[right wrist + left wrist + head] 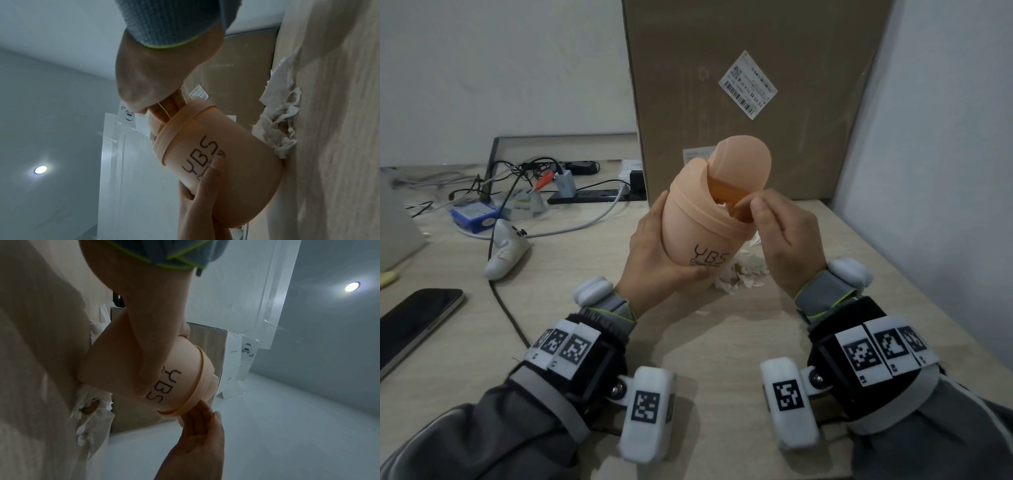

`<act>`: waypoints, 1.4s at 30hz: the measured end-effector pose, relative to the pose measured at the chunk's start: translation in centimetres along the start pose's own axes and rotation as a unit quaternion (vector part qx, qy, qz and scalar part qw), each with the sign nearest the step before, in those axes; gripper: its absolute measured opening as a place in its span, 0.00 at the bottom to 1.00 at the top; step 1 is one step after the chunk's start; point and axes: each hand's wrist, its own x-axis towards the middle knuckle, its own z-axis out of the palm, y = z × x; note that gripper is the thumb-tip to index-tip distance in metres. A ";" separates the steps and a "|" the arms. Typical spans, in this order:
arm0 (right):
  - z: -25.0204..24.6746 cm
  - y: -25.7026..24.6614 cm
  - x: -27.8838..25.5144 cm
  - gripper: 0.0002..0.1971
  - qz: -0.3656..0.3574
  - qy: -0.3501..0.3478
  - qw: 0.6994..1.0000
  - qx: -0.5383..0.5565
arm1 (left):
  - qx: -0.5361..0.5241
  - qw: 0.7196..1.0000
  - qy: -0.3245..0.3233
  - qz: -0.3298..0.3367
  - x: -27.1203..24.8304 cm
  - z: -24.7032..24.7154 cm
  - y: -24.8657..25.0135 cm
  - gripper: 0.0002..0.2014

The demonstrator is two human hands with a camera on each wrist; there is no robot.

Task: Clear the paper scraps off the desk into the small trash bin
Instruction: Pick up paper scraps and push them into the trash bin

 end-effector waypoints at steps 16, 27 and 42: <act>0.1 1.4 0.1 0.06 0.096 0.075 0.990 -0.072 | -0.008 1.000 -0.005 -0.002 0.1 -0.1 -0.3 0.70; 0.5 0.2 -0.6 0.25 0.023 -0.076 0.992 -0.097 | 0.002 1.000 -0.015 0.022 -0.2 0.1 0.0 0.67; -2.7 5.3 0.4 0.23 0.384 0.068 0.908 -0.153 | -0.058 0.994 0.089 -0.014 0.5 -0.5 -1.0 0.68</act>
